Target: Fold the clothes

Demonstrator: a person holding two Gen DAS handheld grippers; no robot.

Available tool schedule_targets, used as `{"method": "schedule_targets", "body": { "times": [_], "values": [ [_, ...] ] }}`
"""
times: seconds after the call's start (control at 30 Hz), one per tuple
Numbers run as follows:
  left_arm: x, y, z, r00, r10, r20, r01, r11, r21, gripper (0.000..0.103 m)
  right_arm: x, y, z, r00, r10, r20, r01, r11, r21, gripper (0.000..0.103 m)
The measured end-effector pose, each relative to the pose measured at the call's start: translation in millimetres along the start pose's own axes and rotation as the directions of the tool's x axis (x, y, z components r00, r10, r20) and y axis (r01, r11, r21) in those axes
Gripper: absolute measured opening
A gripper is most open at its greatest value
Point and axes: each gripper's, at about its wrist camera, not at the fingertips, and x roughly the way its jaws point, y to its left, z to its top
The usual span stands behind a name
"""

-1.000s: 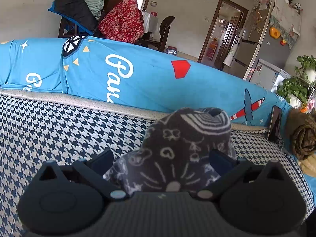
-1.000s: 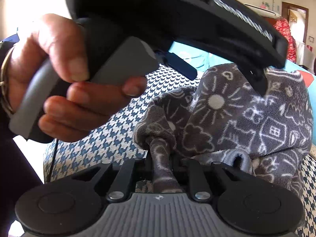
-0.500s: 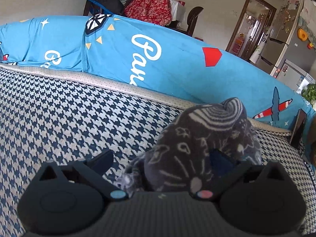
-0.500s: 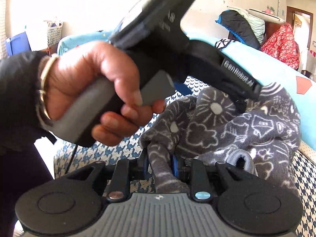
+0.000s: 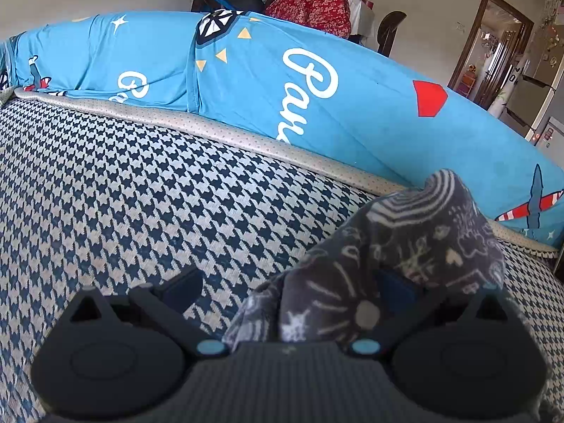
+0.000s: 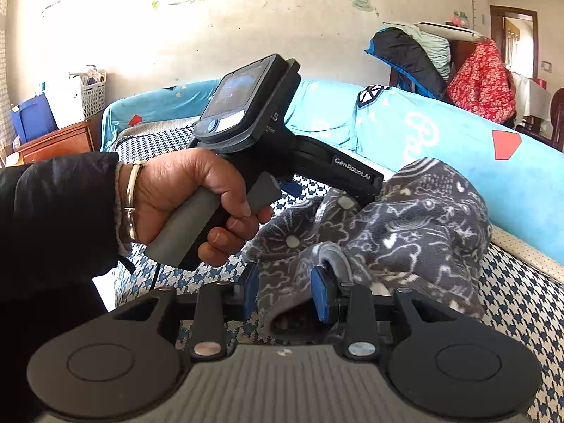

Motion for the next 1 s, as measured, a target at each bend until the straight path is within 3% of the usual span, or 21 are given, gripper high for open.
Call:
{"method": "schedule_targets", "body": {
  "times": [0.37, 0.47, 0.63, 0.73, 0.8, 0.87, 1.0],
  "values": [
    [8, -3, -2, 0.999, 0.047, 0.003, -0.047, 0.999, 0.011, 0.103, -38, -20, 0, 0.997, 0.039, 0.071, -0.048, 0.990, 0.132, 0.032],
    [11, -1, -2, 0.998, 0.067, -0.006, -0.067, 0.998, 0.006, 0.103, -48, -22, 0, 0.996, -0.010, 0.085, -0.001, 0.992, 0.130, 0.046],
    [12, 1, -2, 0.997, 0.073, -0.009, -0.073, 0.997, 0.005, 0.103, -42, -37, -5, 0.992, -0.124, 0.003, 0.120, 0.971, 0.207, 0.050],
    [12, 1, -2, 0.997, 0.080, -0.009, -0.080, 0.997, 0.005, 0.103, -29, -46, -11, 0.989, -0.136, -0.057, 0.147, 0.952, 0.269, 0.052],
    [11, 2, -2, 0.996, 0.092, -0.009, -0.092, 0.996, 0.008, 0.103, -21, -53, -13, 0.992, -0.114, -0.059, 0.127, 0.933, 0.338, 0.059],
    [10, 2, -1, 0.995, 0.098, -0.011, -0.098, 0.995, 0.011, 0.103, -14, -58, -14, 0.994, -0.102, -0.042, 0.111, 0.914, 0.390, 0.059],
    [6, 3, 0, 0.994, 0.109, -0.012, -0.108, 0.994, 0.012, 0.103, -5, -53, -7, 0.985, -0.172, 0.017, 0.155, 0.920, 0.360, 0.059]
  ]
}}
